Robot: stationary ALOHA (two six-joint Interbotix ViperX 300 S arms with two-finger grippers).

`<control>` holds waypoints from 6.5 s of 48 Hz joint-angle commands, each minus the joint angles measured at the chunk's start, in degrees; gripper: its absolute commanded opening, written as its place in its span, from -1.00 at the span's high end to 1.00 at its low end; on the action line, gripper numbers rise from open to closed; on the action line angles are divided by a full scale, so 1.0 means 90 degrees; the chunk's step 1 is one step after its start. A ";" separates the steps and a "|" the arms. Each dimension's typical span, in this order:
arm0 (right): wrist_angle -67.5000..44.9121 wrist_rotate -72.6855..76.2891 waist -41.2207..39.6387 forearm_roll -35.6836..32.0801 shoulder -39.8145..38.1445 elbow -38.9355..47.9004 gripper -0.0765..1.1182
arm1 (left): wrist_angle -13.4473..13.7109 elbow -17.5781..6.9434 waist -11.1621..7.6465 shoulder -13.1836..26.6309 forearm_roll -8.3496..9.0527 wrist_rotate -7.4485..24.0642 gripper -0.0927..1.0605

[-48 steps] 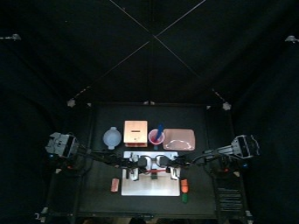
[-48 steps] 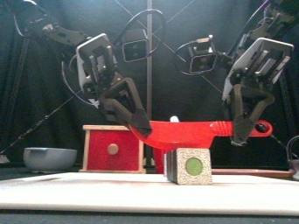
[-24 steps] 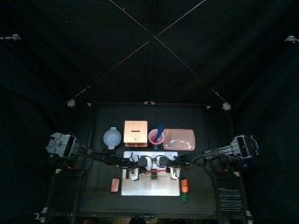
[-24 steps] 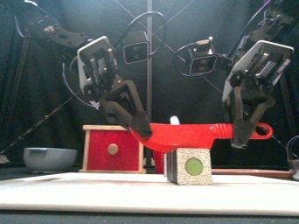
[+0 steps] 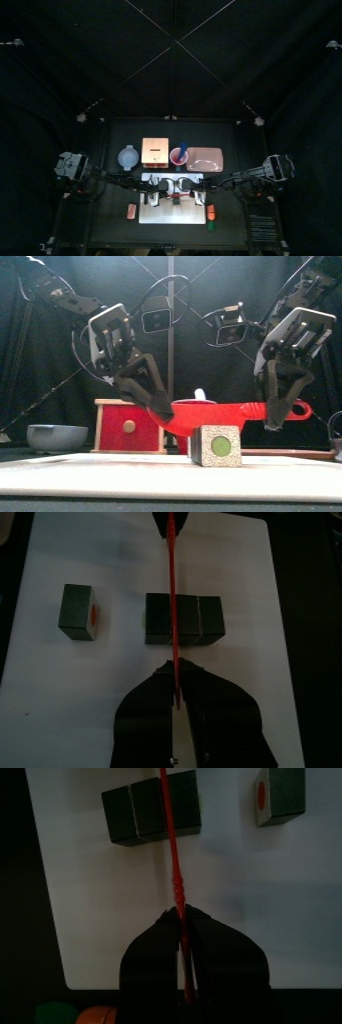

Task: Place sushi on board then cut the sushi with the knife then place the pieces on the plate
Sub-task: Cut the sushi into 4 pieces

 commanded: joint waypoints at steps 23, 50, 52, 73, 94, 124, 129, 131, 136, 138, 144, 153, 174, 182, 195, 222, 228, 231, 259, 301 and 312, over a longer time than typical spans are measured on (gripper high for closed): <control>-0.0029 0.0010 -0.0059 -0.0010 0.0313 -0.0010 0.30 | -0.0029 -0.0156 0.0039 0.0273 0.0020 0.0020 0.07; -0.0010 0.0010 -0.0264 -0.0137 0.0254 -0.0029 0.30 | -0.0010 -0.0156 0.0244 0.0273 0.0244 0.0020 0.07; 0.0000 0.0010 -0.0264 -0.0137 0.0254 -0.0039 0.30 | -0.0010 -0.0156 0.0244 0.0273 0.0244 0.0020 0.07; 0.0215 0.0020 -0.0215 -0.0098 -0.0557 -0.0195 0.30 | -0.0010 -0.0215 0.0166 -0.0410 0.0322 0.0010 0.07; 0.0098 0.0020 0.0156 0.0205 -0.0508 -0.0146 0.30 | -0.0029 -0.0332 -0.0283 -0.0264 -0.0020 -0.0010 0.07; -0.0059 0.0020 0.0264 0.0391 -0.0322 -0.0137 0.30 | -0.0029 -0.0342 -0.0322 -0.0156 -0.0068 -0.0020 0.07; -0.0088 0.0020 0.0264 0.0391 -0.0273 -0.0127 0.30 | -0.0039 -0.0322 -0.0322 -0.0137 -0.0068 -0.0020 0.07; -0.0088 0.0020 0.0264 0.0391 -0.0254 -0.0137 0.30 | -0.0039 -0.0322 -0.0322 -0.0127 -0.0068 -0.0020 0.07; -0.0088 0.0020 0.0264 0.0391 -0.0205 -0.0127 0.30 | -0.0029 -0.0322 -0.0322 -0.0088 -0.0068 -0.0020 0.07; -0.0088 0.0020 0.0273 0.0381 -0.0176 -0.0137 0.30 | -0.0029 -0.0322 -0.0313 -0.0059 -0.0068 -0.0020 0.07; -0.0088 0.0020 0.0293 0.0439 -0.0078 -0.0127 0.30 | -0.0010 -0.0322 -0.0322 0.0000 -0.0068 -0.0029 0.07; -0.0088 0.0020 0.0332 0.0469 0.0068 -0.0146 0.30 | -0.0010 -0.0312 -0.0313 0.0098 -0.0146 -0.0010 0.07; -0.0020 0.0010 0.0283 0.0254 -0.0195 -0.0283 0.30 | -0.0010 -0.0273 -0.0313 0.0098 -0.0156 -0.0020 0.07; -0.0010 0.0010 0.0273 0.0234 -0.0352 -0.0303 0.30 | -0.0010 -0.0264 -0.0313 0.0098 -0.0156 -0.0020 0.07; -0.0010 0.0010 0.0273 0.0234 -0.0479 -0.0342 0.30 | -0.0010 -0.0264 -0.0293 0.0098 -0.0146 0.0000 0.07; -0.0029 0.0000 0.0264 0.0234 -0.0459 -0.0322 0.30 | 0.0000 -0.0264 -0.0264 -0.0088 -0.0127 0.0010 0.07; -0.0039 0.0000 0.0264 0.0234 -0.0469 -0.0332 0.30 | 0.0020 -0.0264 -0.0264 -0.0166 -0.0127 0.0010 0.07; -0.0049 0.0000 0.0264 0.0234 -0.0479 -0.0332 0.30 | 0.0049 -0.0264 -0.0264 -0.0186 -0.0117 0.0010 0.07; -0.0049 0.0010 0.0264 0.0254 -0.0371 -0.0254 0.30 | 0.0068 -0.0264 -0.0264 -0.0078 -0.0078 0.0020 0.07; -0.0020 0.0020 0.0391 0.0586 0.0215 -0.0156 0.30 | 0.0078 -0.0264 -0.0293 0.0195 -0.0156 -0.0020 0.07; -0.0010 0.0020 0.0527 0.0732 0.0264 -0.0195 0.30 | 0.0078 -0.0254 -0.0371 0.0205 -0.0322 -0.0020 0.07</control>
